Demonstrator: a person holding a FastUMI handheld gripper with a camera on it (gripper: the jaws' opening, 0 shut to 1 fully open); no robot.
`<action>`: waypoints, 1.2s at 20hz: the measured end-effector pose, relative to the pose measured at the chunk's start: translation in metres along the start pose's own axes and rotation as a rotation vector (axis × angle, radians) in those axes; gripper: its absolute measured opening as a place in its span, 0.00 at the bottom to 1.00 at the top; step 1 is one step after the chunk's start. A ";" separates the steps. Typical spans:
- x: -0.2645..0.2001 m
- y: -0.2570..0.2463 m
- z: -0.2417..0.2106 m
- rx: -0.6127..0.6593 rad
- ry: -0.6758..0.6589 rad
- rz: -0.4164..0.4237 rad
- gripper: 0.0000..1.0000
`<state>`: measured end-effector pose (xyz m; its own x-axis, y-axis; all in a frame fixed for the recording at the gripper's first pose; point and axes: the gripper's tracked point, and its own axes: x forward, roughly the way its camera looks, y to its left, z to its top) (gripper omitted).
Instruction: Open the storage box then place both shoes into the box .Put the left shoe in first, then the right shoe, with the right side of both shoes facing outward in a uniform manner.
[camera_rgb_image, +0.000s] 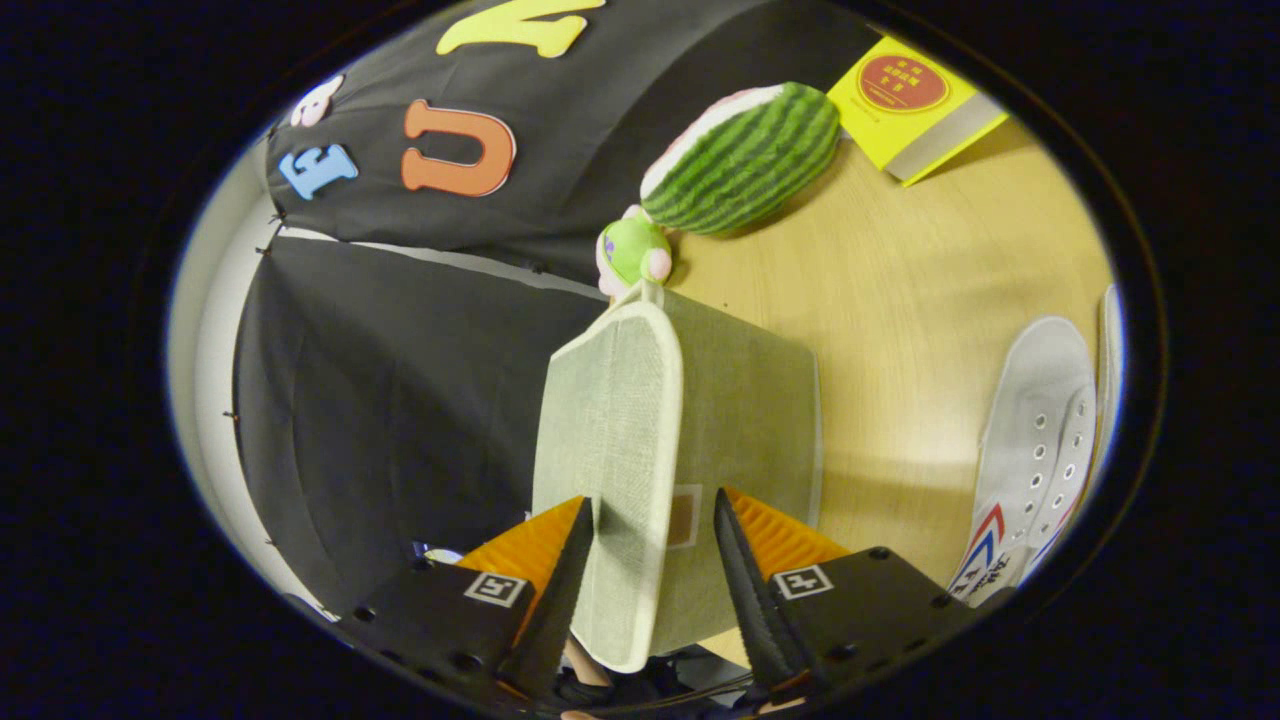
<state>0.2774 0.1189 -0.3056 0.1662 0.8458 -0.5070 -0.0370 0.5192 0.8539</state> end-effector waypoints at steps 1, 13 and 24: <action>0.000 0.000 -0.002 -0.001 0.001 0.012 0.65; -0.007 0.005 -0.004 0.097 -0.003 0.013 0.30; -0.020 0.068 -0.012 -0.001 -0.017 0.022 0.05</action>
<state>0.2595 0.1386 -0.2392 0.1818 0.8549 -0.4859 -0.0423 0.5005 0.8647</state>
